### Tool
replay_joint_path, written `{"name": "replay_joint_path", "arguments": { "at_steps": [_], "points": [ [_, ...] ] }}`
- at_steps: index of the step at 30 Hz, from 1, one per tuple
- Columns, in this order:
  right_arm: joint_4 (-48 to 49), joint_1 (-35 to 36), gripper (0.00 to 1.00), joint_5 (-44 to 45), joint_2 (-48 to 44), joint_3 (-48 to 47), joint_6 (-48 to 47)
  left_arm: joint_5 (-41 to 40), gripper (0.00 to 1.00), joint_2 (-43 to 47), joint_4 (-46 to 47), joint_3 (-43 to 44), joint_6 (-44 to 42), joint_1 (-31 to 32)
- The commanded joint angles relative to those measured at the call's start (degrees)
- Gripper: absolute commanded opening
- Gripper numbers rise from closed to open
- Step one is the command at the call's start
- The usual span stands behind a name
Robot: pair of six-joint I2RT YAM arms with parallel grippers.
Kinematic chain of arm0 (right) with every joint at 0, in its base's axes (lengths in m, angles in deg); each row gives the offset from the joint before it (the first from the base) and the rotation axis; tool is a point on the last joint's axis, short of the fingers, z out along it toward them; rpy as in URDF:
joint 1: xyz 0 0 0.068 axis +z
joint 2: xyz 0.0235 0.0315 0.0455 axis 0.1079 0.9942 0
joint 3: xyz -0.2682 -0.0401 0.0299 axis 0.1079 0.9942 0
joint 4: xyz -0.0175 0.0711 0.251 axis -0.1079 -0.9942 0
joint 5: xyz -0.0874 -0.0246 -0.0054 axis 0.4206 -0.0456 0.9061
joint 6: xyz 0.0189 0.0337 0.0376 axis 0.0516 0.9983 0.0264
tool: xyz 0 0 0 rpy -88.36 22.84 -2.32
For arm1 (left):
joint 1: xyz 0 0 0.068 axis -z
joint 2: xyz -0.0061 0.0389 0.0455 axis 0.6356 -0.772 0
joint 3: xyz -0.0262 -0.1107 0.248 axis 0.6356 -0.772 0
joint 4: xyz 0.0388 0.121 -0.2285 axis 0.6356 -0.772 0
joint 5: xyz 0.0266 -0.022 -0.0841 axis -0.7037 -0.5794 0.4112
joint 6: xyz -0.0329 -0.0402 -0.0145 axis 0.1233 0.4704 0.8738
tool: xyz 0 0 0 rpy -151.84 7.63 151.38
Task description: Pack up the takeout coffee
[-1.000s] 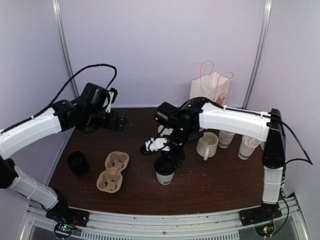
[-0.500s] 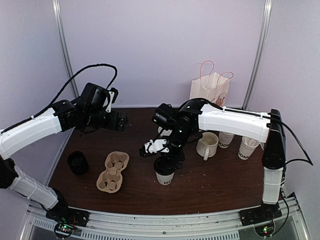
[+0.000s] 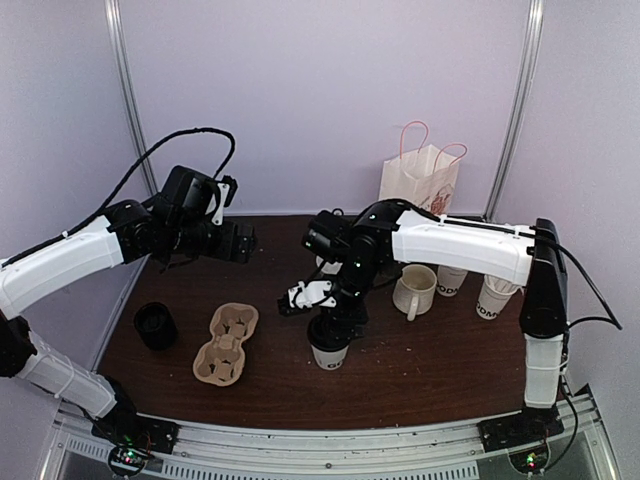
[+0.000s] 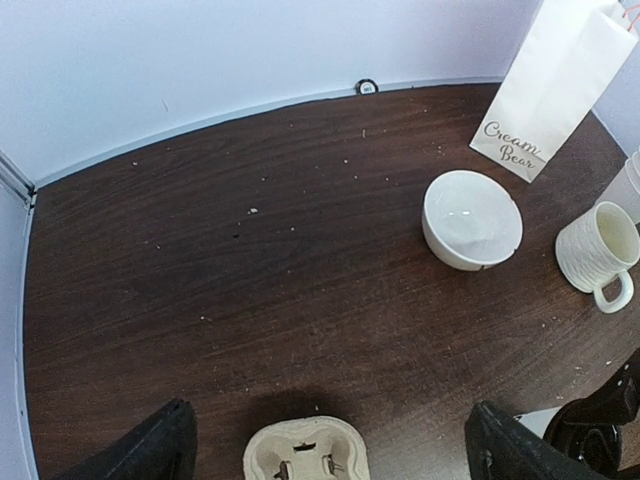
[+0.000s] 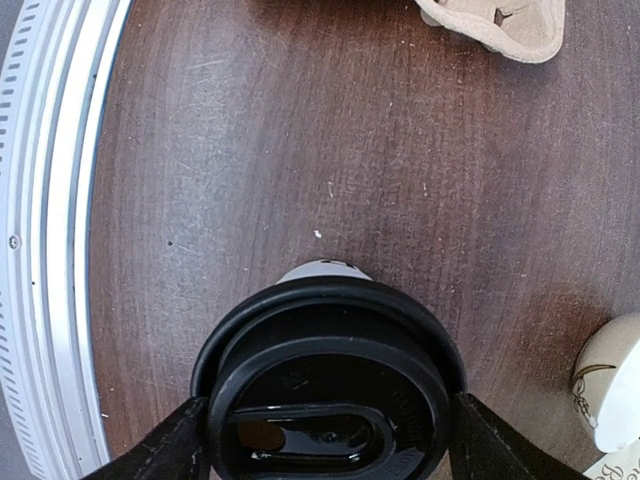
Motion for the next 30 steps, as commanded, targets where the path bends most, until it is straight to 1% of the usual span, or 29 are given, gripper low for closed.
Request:
{"name": "replay_joint_path", "arguments": {
  "at_steps": [1, 7, 13, 16, 21, 30],
  "points": [
    [-0.9, 0.4, 0.83, -0.3, 1.5, -1.2, 1.0, 1.1, 0.97, -0.4, 2.4, -0.5, -0.3, -0.6],
    [-0.8, 0.4, 0.77, 0.1, 0.6, -1.4, 1.6, 1.4, 0.98, -0.3, 2.3, -0.4, -0.6, -0.6],
    [-3.8, -0.1, 0.74, 2.0, -2.8, -1.2, 1.9, 1.4, 0.98, -0.5, 2.0, 0.3, -1.5, -0.6],
    [-4.8, -1.5, 0.73, 2.1, -5.9, 1.4, 2.3, 1.4, 0.98, -0.9, 2.2, 0.5, -1.8, -0.7],
    [-5.0, -5.9, 0.73, 2.7, -12.2, 8.2, 3.7, 2.0, 0.97, -2.2, 2.5, 1.2, -2.1, -0.7],
    [-6.9, -18.0, 0.72, 1.6, -24.1, 20.4, 4.3, 4.1, 0.98, -6.5, 3.0, 4.3, -2.6, -0.9]
  ]
}}
